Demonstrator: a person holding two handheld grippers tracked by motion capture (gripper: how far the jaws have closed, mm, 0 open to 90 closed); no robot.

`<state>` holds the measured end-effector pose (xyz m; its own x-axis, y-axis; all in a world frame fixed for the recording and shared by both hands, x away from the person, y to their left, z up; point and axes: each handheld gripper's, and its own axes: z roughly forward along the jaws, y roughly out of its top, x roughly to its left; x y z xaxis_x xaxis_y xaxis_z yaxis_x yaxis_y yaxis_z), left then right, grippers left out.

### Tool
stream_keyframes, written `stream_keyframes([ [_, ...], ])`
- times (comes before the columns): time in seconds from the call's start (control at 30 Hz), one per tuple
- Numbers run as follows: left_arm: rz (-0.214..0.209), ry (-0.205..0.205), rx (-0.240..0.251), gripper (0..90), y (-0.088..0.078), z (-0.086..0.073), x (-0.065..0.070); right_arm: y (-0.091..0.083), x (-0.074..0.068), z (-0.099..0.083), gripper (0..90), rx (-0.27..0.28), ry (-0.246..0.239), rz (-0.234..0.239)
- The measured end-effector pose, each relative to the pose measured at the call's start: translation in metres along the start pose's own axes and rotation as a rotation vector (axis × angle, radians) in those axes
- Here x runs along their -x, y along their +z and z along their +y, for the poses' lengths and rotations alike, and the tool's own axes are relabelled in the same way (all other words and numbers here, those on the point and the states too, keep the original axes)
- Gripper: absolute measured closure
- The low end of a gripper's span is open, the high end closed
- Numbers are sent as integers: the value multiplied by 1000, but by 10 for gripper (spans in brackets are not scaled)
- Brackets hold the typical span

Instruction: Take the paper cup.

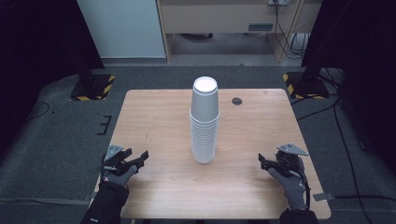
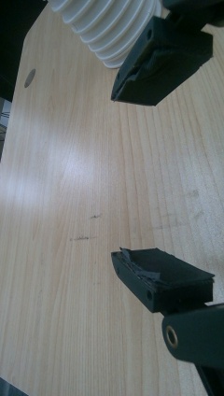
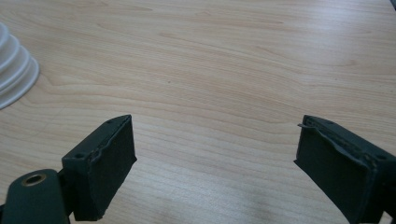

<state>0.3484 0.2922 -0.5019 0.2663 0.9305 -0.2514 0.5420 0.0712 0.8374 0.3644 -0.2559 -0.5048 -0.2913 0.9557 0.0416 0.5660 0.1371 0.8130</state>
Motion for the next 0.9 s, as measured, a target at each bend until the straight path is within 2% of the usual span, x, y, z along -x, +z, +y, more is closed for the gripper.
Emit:
stream_keyframes([
  [0.23,-13,16,-4,176,-1,0,3,-6,-6,4,109,17,-17,22],
  [0.53,-19,32,-7,176,0,0,4,-14,-14,14,94,52,7,49],
  [0.67,-22,39,-9,176,0,0,4,-21,-17,18,120,87,12,74],
  [0.9,-24,46,-9,175,1,0,5,-28,-20,22,121,129,27,84],
])
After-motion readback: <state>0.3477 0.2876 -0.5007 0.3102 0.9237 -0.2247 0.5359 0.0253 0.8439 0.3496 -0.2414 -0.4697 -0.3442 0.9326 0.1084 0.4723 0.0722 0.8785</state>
